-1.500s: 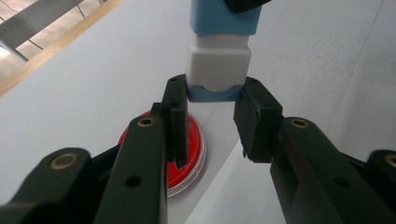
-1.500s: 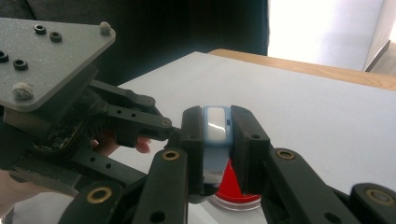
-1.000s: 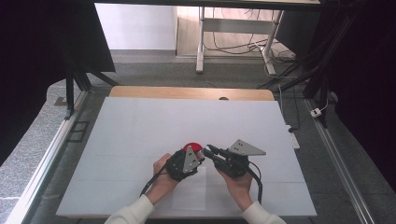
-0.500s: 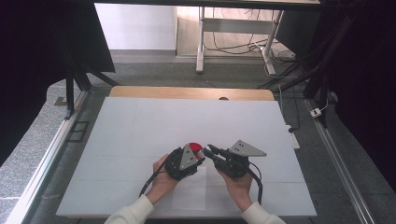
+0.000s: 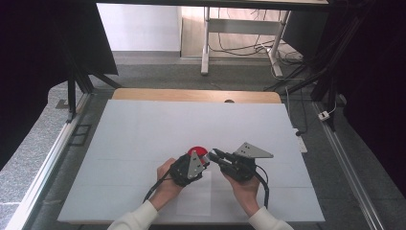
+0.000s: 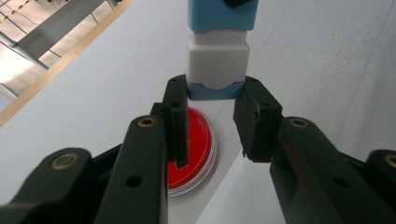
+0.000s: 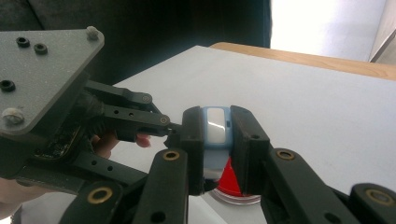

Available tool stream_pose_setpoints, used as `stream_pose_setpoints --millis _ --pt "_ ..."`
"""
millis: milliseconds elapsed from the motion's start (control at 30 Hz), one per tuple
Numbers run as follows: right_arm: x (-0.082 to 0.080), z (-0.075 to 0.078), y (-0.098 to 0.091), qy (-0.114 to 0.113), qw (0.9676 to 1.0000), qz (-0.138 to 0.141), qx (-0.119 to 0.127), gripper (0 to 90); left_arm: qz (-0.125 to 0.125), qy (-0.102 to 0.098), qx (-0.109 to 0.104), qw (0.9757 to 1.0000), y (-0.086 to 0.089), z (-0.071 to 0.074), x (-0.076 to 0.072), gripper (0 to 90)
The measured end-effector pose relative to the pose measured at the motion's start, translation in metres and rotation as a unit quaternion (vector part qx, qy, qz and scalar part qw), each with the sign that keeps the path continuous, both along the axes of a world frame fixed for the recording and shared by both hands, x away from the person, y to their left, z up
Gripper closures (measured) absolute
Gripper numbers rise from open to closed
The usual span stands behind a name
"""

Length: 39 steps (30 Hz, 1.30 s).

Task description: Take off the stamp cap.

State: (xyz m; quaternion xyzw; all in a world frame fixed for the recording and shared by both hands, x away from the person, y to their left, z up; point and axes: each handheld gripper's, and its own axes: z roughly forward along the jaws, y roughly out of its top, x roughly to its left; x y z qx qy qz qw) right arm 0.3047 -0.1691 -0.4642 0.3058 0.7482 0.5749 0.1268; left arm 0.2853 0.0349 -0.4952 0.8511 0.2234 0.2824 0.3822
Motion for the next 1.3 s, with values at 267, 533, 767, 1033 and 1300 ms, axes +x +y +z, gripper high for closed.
stream_pose_setpoints --millis 267,533,767,1033,1300 --pt "-0.002 -0.001 0.001 -0.004 1.0000 -0.007 0.000 75.6 0.001 0.032 -0.035 0.9989 0.003 0.000 0.003 66.3" --pt "-0.005 0.004 -0.004 -0.027 0.9994 -0.020 0.004 75.7 0.018 0.038 -0.024 0.9988 0.009 -0.007 0.007 66.5" --pt "0.001 0.011 -0.016 -0.018 0.9994 -0.022 0.020 75.7 0.005 0.029 -0.027 0.9992 0.011 -0.007 0.006 66.4" --pt "0.001 0.010 -0.014 -0.018 0.9996 -0.014 0.018 75.6 0.004 0.034 -0.039 0.9986 0.018 -0.004 0.006 66.2" --pt "0.002 0.009 -0.016 -0.015 0.9996 -0.011 0.021 75.5 0.014 0.041 -0.054 0.9976 0.032 0.000 0.004 66.2"
